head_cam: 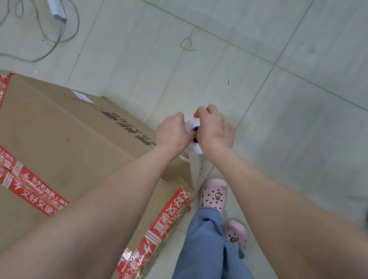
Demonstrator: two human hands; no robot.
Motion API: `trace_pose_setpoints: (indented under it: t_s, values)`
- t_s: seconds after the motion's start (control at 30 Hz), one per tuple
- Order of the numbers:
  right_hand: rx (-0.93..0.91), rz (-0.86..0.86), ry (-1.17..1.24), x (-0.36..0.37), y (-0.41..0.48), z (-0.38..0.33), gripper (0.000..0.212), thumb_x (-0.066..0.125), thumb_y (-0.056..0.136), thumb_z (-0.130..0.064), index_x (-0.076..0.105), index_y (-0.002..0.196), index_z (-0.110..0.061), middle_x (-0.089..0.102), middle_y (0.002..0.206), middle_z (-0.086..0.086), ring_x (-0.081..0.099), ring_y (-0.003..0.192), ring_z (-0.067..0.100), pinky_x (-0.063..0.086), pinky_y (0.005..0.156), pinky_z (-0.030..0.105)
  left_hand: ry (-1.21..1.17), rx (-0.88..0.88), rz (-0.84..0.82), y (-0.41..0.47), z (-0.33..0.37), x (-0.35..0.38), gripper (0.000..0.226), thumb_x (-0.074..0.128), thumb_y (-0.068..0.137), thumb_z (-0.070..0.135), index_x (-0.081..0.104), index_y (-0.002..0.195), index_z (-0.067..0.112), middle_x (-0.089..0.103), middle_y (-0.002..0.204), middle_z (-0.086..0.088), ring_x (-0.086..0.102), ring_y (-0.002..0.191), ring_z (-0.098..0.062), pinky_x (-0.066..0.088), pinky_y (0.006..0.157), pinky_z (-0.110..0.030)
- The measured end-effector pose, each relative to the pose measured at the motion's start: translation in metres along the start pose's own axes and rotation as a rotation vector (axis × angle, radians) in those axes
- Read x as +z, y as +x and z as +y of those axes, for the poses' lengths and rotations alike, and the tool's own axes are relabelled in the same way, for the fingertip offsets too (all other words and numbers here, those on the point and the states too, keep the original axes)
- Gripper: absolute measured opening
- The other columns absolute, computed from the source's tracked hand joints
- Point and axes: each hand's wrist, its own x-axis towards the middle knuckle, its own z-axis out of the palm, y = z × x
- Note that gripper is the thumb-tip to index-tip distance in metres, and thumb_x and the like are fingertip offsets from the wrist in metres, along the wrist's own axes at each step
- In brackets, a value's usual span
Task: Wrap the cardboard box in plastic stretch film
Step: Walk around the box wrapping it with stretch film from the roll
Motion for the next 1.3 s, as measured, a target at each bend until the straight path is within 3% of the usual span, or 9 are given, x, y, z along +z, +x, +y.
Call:
trace_pose_setpoints:
  t_s: [0.13, 0.23, 0.3, 0.4, 0.57, 0.77, 1.0, 1.1, 1.3]
  values:
    - [0.2, -0.011, 0.082, 0.005, 0.011, -0.013, 0.039, 0.06, 0.088, -0.019, 0.046, 0.124, -0.017, 0.047, 0.123, 0.004, 0.055, 0.103, 0.027, 0.04, 0.07, 0.032, -0.012, -0.084, -0.017, 0.006, -0.019, -0.008, 0.032, 0.063, 0.081, 0.037, 0.047, 0.088, 0.01, 0.062, 0.098, -0.011, 0.054, 0.079, -0.03, 0.032, 0.059, -0.031]
    - [0.268, -0.023, 0.121, 0.013, 0.008, -0.01, 0.035, 0.057, 0.087, -0.014, 0.047, 0.12, -0.016, 0.048, 0.121, 0.005, 0.057, 0.097, 0.029, 0.038, 0.068, 0.032, 0.043, -0.008, 0.001, 0.007, -0.015, -0.009, 0.034, 0.063, 0.083, 0.031, 0.05, 0.104, 0.008, 0.058, 0.105, -0.011, 0.056, 0.091, -0.031, 0.036, 0.063, -0.033]
    - [0.227, -0.006, 0.103, 0.014, 0.009, -0.01, 0.034, 0.054, 0.088, -0.011, 0.048, 0.12, -0.019, 0.049, 0.12, 0.004, 0.055, 0.094, 0.028, 0.036, 0.068, 0.031, 0.09, 0.109, 0.025, 0.012, -0.008, -0.009, 0.034, 0.06, 0.086, 0.021, 0.048, 0.116, 0.011, 0.053, 0.111, -0.009, 0.056, 0.097, -0.03, 0.039, 0.066, -0.033]
    - [0.137, -0.021, 0.045, 0.006, 0.019, -0.014, 0.035, 0.051, 0.089, -0.011, 0.051, 0.122, -0.022, 0.051, 0.118, 0.001, 0.053, 0.089, 0.024, 0.035, 0.068, 0.03, 0.115, 0.206, 0.036, 0.021, -0.005, -0.012, 0.026, 0.057, 0.086, 0.017, 0.05, 0.11, 0.012, 0.052, 0.107, -0.009, 0.057, 0.092, -0.03, 0.038, 0.064, -0.033]
    - [-0.136, -0.117, -0.07, -0.003, 0.037, -0.04, 0.042, 0.048, 0.089, -0.005, 0.048, 0.128, -0.023, 0.05, 0.125, -0.001, 0.049, 0.112, 0.022, 0.037, 0.073, 0.029, -0.176, -0.129, 0.024, 0.027, -0.024, -0.024, 0.026, 0.062, 0.08, 0.024, 0.054, 0.097, 0.006, 0.062, 0.097, -0.012, 0.059, 0.09, -0.032, 0.041, 0.065, -0.034]
    - [0.141, -0.129, 0.035, 0.002, 0.044, -0.06, 0.037, 0.057, 0.088, -0.017, 0.045, 0.123, -0.017, 0.047, 0.122, 0.005, 0.053, 0.092, 0.026, 0.037, 0.069, 0.031, -0.333, -0.374, -0.03, 0.036, -0.046, -0.035, 0.027, 0.063, 0.075, 0.025, 0.058, 0.096, 0.008, 0.066, 0.094, -0.01, 0.066, 0.083, -0.03, 0.053, 0.065, -0.033]
    - [0.035, -0.183, -0.007, -0.001, 0.065, -0.076, 0.036, 0.055, 0.086, -0.015, 0.05, 0.122, -0.019, 0.051, 0.115, 0.004, 0.054, 0.09, 0.026, 0.036, 0.068, 0.03, -0.116, -0.147, -0.009, 0.057, -0.045, -0.046, 0.031, 0.056, 0.085, 0.018, 0.048, 0.115, 0.013, 0.051, 0.108, -0.008, 0.056, 0.096, -0.03, 0.042, 0.064, -0.035]
    - [-0.026, -0.214, -0.067, -0.002, 0.073, -0.087, 0.038, 0.056, 0.087, -0.015, 0.051, 0.124, -0.019, 0.051, 0.117, 0.004, 0.058, 0.098, 0.027, 0.039, 0.069, 0.031, -0.067, -0.04, -0.023, 0.07, -0.052, -0.055, 0.019, 0.05, 0.084, 0.013, 0.054, 0.103, 0.013, 0.053, 0.102, -0.008, 0.056, 0.093, -0.03, 0.04, 0.065, -0.034]
    - [-0.2, -0.269, -0.236, -0.015, 0.095, -0.106, 0.035, 0.055, 0.087, -0.016, 0.054, 0.121, -0.021, 0.055, 0.115, 0.002, 0.058, 0.099, 0.027, 0.041, 0.073, 0.032, -0.121, -0.173, 0.001, 0.07, -0.055, -0.069, 0.012, 0.055, 0.083, 0.019, 0.049, 0.091, 0.013, 0.05, 0.092, -0.005, 0.047, 0.078, -0.025, 0.034, 0.06, -0.033]
